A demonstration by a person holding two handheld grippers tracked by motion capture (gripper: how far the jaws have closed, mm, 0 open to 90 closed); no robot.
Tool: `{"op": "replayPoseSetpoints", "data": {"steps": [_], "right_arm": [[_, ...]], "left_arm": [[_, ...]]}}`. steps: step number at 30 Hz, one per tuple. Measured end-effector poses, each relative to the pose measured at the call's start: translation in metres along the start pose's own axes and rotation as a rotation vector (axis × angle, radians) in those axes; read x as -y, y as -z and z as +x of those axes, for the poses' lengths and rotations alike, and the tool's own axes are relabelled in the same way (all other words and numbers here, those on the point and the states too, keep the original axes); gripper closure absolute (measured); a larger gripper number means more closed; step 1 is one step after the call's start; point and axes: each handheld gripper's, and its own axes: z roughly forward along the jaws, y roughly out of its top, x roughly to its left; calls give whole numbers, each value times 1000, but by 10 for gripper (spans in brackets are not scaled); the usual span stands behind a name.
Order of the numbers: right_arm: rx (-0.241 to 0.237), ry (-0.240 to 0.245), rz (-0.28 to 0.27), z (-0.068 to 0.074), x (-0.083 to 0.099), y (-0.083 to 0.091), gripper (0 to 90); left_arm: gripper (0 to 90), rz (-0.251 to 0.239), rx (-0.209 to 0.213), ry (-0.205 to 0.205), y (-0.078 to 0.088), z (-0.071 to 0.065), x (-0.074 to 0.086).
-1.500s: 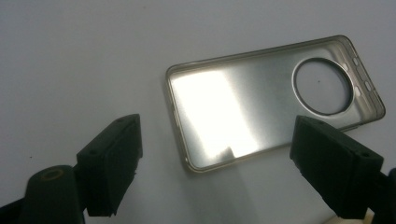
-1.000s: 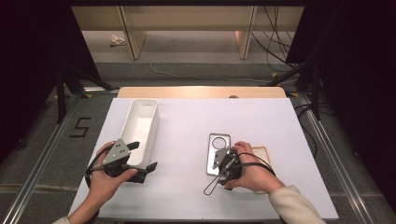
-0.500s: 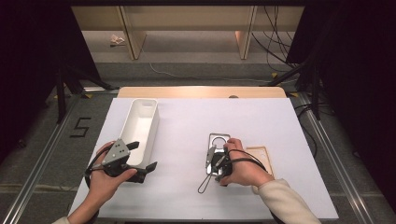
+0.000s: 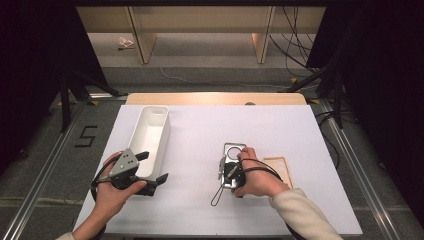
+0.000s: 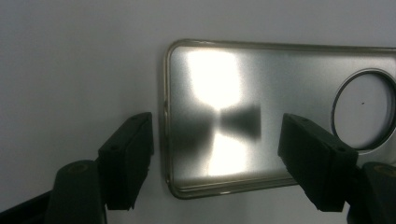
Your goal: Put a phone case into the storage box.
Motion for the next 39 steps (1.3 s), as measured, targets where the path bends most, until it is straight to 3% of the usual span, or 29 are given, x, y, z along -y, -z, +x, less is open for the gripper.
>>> {"op": "replayPoseSetpoints", "data": {"steps": [14,39], "right_arm": [[-23,40,41,-3,-10,-2,345],[-125,69,76,0,-15,-1,677]], "left_arm": [[24,0,1,-1,0,0,0],[24,-1,1,0,0,0,0]]}}
